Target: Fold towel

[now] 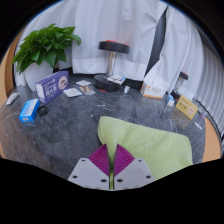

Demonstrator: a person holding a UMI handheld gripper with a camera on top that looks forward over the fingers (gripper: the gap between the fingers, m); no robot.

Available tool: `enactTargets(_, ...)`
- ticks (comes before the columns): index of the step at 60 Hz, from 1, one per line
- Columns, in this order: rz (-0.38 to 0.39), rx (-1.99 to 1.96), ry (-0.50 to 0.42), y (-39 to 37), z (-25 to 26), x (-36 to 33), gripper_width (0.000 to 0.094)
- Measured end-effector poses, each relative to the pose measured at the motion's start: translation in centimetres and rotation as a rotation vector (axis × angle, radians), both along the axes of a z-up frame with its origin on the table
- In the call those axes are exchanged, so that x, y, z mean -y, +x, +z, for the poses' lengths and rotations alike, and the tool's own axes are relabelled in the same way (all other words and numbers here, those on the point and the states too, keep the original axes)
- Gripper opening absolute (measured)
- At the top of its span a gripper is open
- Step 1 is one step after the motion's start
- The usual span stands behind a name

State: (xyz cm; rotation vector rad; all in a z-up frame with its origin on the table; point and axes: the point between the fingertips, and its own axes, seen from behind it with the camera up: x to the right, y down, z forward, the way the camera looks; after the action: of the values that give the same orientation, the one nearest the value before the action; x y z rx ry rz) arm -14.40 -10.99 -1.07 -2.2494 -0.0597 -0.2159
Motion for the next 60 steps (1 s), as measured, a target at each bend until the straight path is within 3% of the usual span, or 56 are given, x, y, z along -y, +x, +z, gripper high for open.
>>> enactTargets(7,0.015,-0.121,-0.001,-1.0,3.0,-0.1,0.0032)
enactTargets(15,0.016,-0.429,0.110,-1.0,12.1,0.3,0.0032)
enactTargets(20,-0.005,-0.527,0.167,2.6,15.3,0.9,0.0034)
enactTargets(25,-0.039,-0.553,0.172,7.4,14.5,1.9,0.0035)
enactTargets(32,-0.092,-0.493,0.089,14.1,9.0,3.2,0.0089)
enactTargets(34,-0.099,-0.479,0.074,15.7,7.5,3.6,0.0135)
enactTargets(36,-0.113,-0.456,0.061,17.3,6.5,3.9,0.0247)
enactTargets(40,-0.146,-0.360,0.037,21.5,4.6,4.7,0.0632)
enactTargets(41,-0.157,-0.333,0.032,22.6,4.4,4.9,0.0691)
enactTargets(48,-0.184,-0.238,0.027,27.0,4.8,6.9,0.0863)
enactTargets(60,-0.174,-0.085,0.074,29.4,10.6,11.2,0.0845)
